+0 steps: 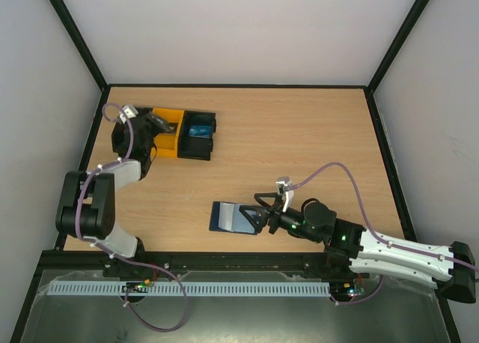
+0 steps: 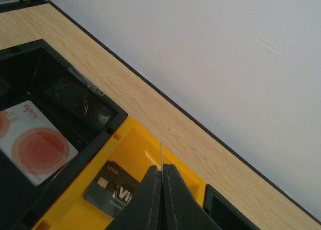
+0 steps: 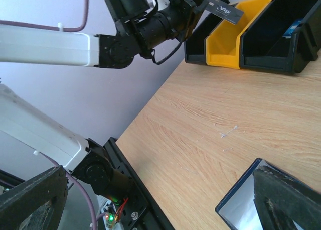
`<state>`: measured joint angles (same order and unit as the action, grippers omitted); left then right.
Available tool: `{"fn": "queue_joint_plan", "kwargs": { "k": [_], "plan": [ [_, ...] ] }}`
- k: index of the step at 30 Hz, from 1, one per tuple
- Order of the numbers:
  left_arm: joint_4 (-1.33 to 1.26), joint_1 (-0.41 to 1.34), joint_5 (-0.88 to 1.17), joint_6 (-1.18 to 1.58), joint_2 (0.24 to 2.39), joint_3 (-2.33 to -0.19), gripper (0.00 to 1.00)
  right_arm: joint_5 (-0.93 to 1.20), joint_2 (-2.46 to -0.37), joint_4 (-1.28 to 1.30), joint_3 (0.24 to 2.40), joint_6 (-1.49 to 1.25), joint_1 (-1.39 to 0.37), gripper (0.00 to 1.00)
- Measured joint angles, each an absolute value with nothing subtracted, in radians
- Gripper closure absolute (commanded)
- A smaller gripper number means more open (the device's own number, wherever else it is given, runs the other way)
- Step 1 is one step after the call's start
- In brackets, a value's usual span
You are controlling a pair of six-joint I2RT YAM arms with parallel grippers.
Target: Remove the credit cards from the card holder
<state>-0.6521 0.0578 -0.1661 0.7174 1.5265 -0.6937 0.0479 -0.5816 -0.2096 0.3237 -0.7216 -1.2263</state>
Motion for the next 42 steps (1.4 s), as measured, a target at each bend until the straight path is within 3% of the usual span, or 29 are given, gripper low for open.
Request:
{"fn": "queue_joint_plan", "kwargs": {
  "k": [14, 24, 32, 42],
  "plan": [
    [-0.866, 0.038, -0.095, 0.655, 1.818, -0.793, 0.97, -0.007, -0.582, -0.181, 0.339, -0.642, -1.226, 0.02],
    [-0.907, 0.038, -0.068, 0.616, 1.903, -0.824, 0.97, -0.041, -0.583, -0.179, 0.340, -0.590, -1.226, 0.02],
    [-0.900, 0.038, -0.061, 0.582, 1.954, -0.866, 0.87, -0.061, -0.583, -0.166, 0.341, -0.569, -1.226, 0.02],
    [-0.840, 0.038, -0.064, 0.554, 1.932, -0.892, 0.55, -0.067, -0.583, -0.162, 0.347, -0.566, -1.226, 0.02]
  ]
}}
